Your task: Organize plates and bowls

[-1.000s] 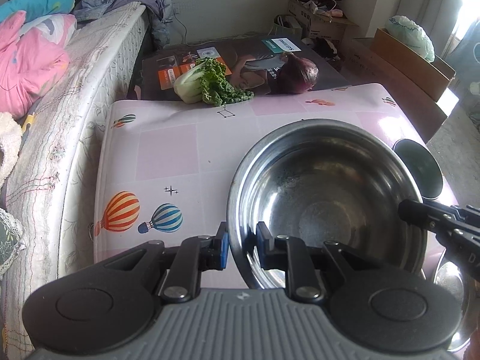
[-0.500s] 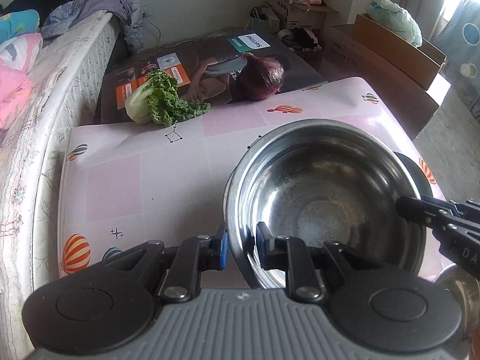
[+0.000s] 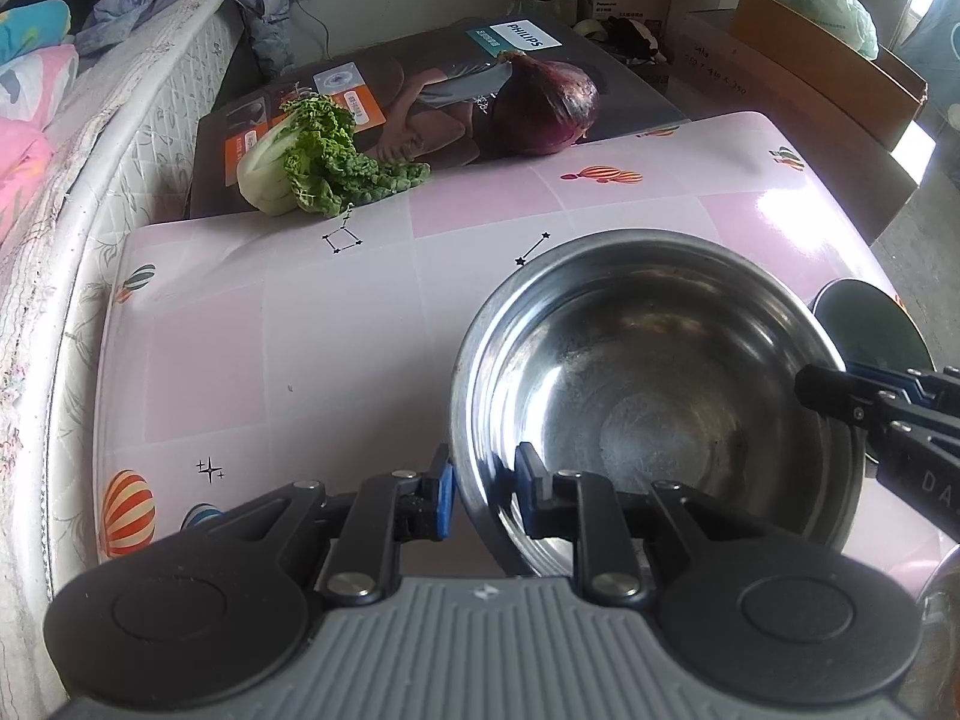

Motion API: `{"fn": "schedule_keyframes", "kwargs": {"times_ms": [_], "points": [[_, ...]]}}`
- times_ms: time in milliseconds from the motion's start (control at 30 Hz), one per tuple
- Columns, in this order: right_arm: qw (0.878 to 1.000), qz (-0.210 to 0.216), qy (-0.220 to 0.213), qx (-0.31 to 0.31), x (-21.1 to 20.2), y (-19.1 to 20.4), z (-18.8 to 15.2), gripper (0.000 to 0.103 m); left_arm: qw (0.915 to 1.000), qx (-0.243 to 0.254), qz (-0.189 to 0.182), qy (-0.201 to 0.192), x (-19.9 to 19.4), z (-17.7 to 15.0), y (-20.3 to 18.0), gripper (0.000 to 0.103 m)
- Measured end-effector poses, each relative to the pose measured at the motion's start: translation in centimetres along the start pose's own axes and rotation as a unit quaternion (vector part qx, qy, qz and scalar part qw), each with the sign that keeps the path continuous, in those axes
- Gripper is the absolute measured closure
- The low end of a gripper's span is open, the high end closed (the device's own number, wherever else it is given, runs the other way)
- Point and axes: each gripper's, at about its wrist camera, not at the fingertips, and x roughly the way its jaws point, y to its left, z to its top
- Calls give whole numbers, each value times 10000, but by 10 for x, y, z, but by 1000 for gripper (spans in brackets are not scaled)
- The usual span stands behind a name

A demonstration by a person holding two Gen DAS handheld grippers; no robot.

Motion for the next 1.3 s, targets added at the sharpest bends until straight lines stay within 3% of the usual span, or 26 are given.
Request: {"fn": "schedule_keyframes", "kwargs": {"times_ms": [533,667,833,1033,1300], "points": [[9992,-244,7,-310,13,12,12,90,9998,103,113,-116,3,1,-4,78],[9995,-144,-57,-282,9,13,12,89,9996,93,72,-241,-7,-2,-2,70],[9994,36,-216,-254,-7,13,8,77,9990,128,55,-422,-24,-6,-2,57],[9990,93,-328,-281,-33,13,1,61,9977,153,-139,-638,-51,-14,-5,51],[9984,-13,-495,-286,-79,0,-15,55,9946,365,-412,-874,-85,-27,-20,41]]}}
